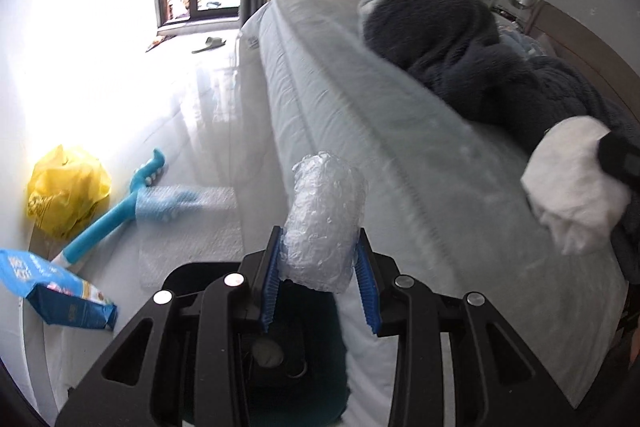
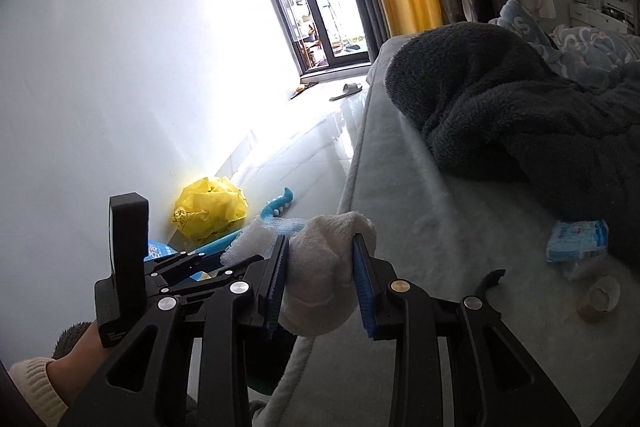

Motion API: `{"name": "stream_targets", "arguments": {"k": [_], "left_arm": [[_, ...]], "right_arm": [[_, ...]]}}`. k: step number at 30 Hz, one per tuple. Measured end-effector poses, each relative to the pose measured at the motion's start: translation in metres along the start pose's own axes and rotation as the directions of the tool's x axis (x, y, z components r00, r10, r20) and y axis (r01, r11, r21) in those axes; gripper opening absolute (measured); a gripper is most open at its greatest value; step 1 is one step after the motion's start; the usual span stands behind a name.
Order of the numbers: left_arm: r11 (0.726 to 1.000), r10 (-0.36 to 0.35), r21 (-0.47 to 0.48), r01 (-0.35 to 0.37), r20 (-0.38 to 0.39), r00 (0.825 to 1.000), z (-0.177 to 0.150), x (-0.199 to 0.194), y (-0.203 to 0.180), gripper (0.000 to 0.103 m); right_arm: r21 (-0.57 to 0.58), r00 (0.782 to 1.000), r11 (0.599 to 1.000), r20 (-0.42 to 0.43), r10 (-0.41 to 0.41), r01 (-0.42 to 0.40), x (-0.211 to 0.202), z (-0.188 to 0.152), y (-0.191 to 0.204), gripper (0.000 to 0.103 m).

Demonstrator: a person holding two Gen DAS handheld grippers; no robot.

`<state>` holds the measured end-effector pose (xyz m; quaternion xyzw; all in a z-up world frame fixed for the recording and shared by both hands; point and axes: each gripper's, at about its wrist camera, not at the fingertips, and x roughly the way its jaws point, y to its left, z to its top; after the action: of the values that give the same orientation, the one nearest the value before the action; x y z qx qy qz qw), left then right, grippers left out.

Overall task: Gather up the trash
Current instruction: 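Carry the bubble wrap with the left tool while the right tool carries the tissue to the bin, then open both tools over the teal bin to drop the bubble wrap and tissue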

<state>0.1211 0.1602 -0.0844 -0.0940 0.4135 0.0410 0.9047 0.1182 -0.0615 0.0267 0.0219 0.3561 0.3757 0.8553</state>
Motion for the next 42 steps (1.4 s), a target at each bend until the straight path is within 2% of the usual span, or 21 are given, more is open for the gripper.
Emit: {"name": "stream_targets", "arguments": {"k": [8,16,19,23,27,28,29,30,34,38,42], "left_arm": [[0.998,0.03,-0.054,-0.035,-0.094,0.995,-0.021,0.01,0.045,0.037],[0.994,0.04,-0.092,-0.061,-0.213,0.976,-0.048,0.031,0.084,0.037],[0.99,0.018,-0.129,-0.055,-0.273,0.962,-0.06,0.041,0.098,0.037],[0.987,0.012,-0.143,-0.068,-0.361,0.932,-0.078,0.055,0.111,0.037],[0.987,0.01,-0.145,-0.075,-0.409,0.912,-0.089,0.06,0.121,0.039],[0.986,0.019,-0.143,-0.087,-0.418,0.908,-0.09,0.06,0.123,0.041],[0.985,0.028,-0.14,-0.097,-0.426,0.904,-0.092,0.059,0.126,0.05],[0.985,0.03,-0.142,-0.099,-0.425,0.905,-0.092,0.058,0.129,0.056],[0.985,0.026,-0.147,-0.094,-0.409,0.912,-0.09,0.049,0.139,0.064],[0.985,0.046,-0.137,-0.102,-0.361,0.932,-0.086,0.036,0.148,0.074],[0.986,0.051,-0.135,-0.094,-0.293,0.955,-0.079,0.019,0.157,0.079]], "right_arm": [[-0.027,0.999,0.999,-0.035,0.039,-0.04,0.027,0.001,0.03,0.032],[-0.056,0.993,0.995,-0.093,0.08,-0.085,0.06,-0.007,0.063,0.032],[-0.069,0.99,0.992,-0.102,0.095,-0.102,0.068,-0.006,0.077,0.032],[-0.081,0.986,0.99,-0.126,0.105,-0.115,0.081,-0.006,0.089,0.032],[-0.094,0.982,0.988,-0.16,0.103,-0.119,0.098,-0.011,0.096,0.032],[-0.093,0.98,0.988,-0.17,0.102,-0.119,0.104,-0.014,0.097,0.032],[-0.093,0.978,0.988,-0.18,0.103,-0.121,0.109,-0.015,0.097,0.032],[-0.095,0.976,0.988,-0.191,0.102,-0.121,0.115,-0.016,0.097,0.032],[-0.099,0.967,0.988,-0.24,0.09,-0.117,0.139,-0.022,0.101,0.032],[-0.106,0.956,0.988,-0.282,0.078,-0.112,0.16,-0.029,0.106,0.032],[-0.107,0.945,0.989,-0.322,0.065,-0.105,0.177,-0.037,0.11,0.032]]}}
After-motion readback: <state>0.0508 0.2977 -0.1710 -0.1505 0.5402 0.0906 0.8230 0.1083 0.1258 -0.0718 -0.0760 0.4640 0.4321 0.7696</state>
